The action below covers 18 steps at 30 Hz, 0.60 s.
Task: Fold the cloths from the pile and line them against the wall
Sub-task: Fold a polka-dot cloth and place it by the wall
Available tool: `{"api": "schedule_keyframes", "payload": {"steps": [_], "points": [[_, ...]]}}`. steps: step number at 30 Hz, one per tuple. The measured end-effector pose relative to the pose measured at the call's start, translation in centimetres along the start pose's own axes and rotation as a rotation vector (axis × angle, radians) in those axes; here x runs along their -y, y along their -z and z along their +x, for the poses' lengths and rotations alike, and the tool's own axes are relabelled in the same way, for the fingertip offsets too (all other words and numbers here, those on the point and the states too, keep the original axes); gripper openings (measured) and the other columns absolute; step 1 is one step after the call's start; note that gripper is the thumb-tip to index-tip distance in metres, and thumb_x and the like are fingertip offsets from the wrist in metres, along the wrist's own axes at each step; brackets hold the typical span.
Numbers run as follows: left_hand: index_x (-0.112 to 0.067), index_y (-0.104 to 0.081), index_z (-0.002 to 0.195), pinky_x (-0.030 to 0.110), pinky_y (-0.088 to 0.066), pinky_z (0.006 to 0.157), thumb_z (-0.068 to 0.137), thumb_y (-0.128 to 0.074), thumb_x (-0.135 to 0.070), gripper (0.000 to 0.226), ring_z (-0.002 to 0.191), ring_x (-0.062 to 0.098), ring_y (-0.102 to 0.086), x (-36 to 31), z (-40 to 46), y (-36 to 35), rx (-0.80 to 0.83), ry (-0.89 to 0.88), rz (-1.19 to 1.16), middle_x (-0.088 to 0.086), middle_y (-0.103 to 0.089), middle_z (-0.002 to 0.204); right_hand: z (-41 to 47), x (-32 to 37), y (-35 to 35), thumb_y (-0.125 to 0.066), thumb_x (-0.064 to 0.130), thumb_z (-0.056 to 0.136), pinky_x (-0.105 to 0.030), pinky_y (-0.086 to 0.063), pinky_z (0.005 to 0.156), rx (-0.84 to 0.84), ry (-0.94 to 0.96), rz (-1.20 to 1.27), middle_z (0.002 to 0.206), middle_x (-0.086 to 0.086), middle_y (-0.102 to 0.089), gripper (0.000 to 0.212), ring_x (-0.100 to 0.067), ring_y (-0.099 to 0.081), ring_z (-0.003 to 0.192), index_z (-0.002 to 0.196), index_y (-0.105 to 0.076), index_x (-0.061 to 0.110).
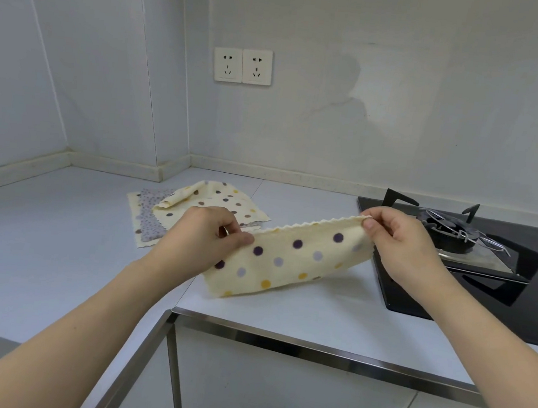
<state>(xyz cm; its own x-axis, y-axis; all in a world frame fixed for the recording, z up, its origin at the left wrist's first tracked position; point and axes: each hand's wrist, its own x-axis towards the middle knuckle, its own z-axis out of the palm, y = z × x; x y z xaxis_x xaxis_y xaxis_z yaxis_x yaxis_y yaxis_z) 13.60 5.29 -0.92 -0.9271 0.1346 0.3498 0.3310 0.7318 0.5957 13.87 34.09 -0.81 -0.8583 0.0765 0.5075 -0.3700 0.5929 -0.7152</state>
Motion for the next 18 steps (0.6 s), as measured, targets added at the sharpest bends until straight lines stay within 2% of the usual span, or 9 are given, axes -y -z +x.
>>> {"api": "schedule_keyframes", "payload": {"steps": [6,9,12,13,15,18], "points": [[-0.016,-0.063,0.069,0.02,-0.044,0.056,0.086,-0.067,-0.042,0.032,0.061,0.005,-0.057,-0.1,-0.1,-0.2,-0.095,-0.055,0.098,-0.003,-0.063,0.054,-0.8,0.6,-0.6,-0.044,0.019,0.1,-0.017,-0.038,0.068,-0.073,0.042,-0.018,0.086,0.002,-0.062,0.015,-0.013,-0.053,0.081,0.093,-0.057,0.015],[-0.019,-0.059,0.079,0.012,-0.036,0.052,0.087,-0.067,-0.038,0.022,0.06,0.005,-0.057,-0.2,-0.1,0.0,-0.089,-0.087,0.101,-0.006,-0.064,0.061,-1.1,1.4,-1.0,-0.038,0.022,0.102,-0.024,-0.037,0.067,-0.113,0.056,-0.059,0.086,0.005,-0.057,0.014,-0.013,-0.049,0.082,0.097,-0.05,0.017],[-0.026,-0.058,0.096,0.012,-0.043,0.055,0.093,-0.061,-0.03,0.005,0.061,0.004,-0.061,-0.4,-0.2,0.3,-0.007,-0.141,0.077,-0.01,-0.064,0.081,-1.2,2.4,-1.2,-0.035,0.019,0.102,-0.031,-0.032,0.07,-0.163,0.075,-0.113,0.09,0.003,-0.056,0.014,-0.017,-0.048,0.086,0.105,-0.047,0.014],[-0.027,-0.06,0.097,0.015,-0.046,0.057,0.095,-0.057,-0.028,0.003,0.06,0.003,-0.062,-0.6,-0.2,0.4,0.021,-0.152,0.073,-0.012,-0.064,0.082,-1.2,2.6,-1.1,-0.034,0.018,0.102,-0.031,-0.033,0.071,-0.178,0.085,-0.133,0.092,0.0,-0.057,0.013,-0.018,-0.05,0.086,0.105,-0.047,0.015],[-0.026,-0.064,0.093,0.023,-0.049,0.059,0.098,-0.052,-0.028,0.013,0.059,0.002,-0.062,-1.0,-0.4,0.4,0.07,-0.146,0.07,-0.013,-0.063,0.081,-1.1,2.9,-1.0,-0.033,0.018,0.102,-0.034,-0.035,0.071,-0.199,0.098,-0.181,0.093,-0.002,-0.057,0.012,-0.021,-0.05,0.085,0.105,-0.045,0.018],[-0.027,-0.063,0.086,0.024,-0.047,0.057,0.098,-0.051,-0.033,0.018,0.059,0.003,-0.063,-1.8,-0.3,0.7,0.139,-0.057,-0.013,-0.01,-0.063,0.083,-0.6,3.2,-0.6,-0.032,0.017,0.102,-0.036,-0.034,0.07,-0.219,0.099,-0.302,0.094,-0.003,-0.054,0.013,-0.024,-0.046,0.084,0.107,-0.044,0.017]]}}
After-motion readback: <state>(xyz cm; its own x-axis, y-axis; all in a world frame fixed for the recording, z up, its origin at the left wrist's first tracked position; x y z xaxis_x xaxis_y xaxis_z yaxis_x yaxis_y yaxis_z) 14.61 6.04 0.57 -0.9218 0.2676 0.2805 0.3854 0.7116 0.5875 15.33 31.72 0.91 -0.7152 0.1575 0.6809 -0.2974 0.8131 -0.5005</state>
